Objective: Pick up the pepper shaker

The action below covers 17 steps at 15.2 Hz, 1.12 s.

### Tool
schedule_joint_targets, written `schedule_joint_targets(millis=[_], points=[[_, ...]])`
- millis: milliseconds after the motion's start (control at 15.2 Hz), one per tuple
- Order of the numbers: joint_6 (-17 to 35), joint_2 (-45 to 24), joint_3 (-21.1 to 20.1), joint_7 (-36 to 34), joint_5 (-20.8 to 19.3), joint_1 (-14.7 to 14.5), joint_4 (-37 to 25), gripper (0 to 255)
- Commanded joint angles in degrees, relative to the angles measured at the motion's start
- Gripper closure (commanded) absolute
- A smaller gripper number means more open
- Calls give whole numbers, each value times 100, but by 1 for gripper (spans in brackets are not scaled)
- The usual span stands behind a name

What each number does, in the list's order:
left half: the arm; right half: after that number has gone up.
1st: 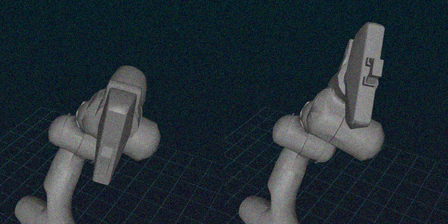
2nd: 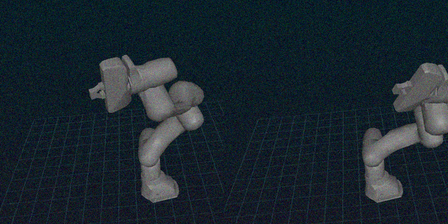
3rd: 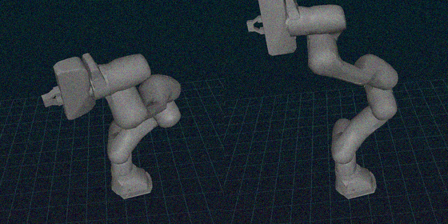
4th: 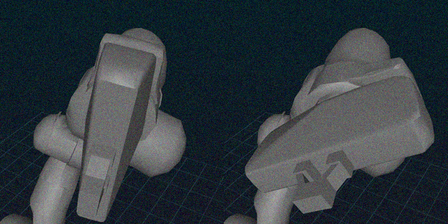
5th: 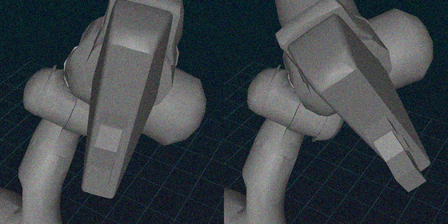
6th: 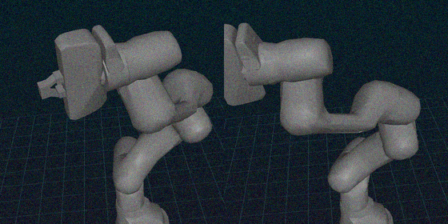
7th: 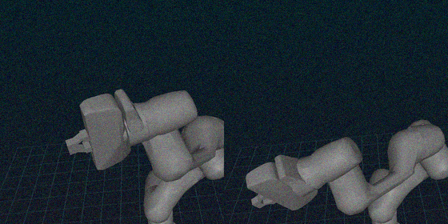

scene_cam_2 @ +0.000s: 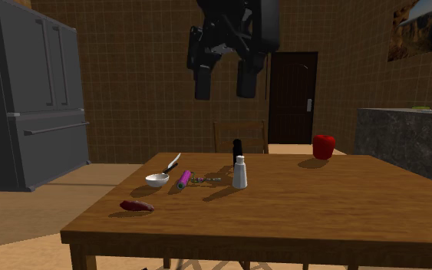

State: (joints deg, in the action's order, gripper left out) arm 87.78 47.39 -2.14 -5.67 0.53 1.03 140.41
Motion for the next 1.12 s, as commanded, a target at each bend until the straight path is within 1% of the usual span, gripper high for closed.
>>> schedule_joint_targets(millis=[0, 528, 792, 1056], points=[[0, 0, 0, 0, 0, 0, 0, 0], [1203, -1299, -636, -777, 502, -166, -219, 0], [1742, -2057, -931, -1150, 628, -212, -513, 0], [2211, -2862, -1204, -1534, 650, -239, -925, 0]])
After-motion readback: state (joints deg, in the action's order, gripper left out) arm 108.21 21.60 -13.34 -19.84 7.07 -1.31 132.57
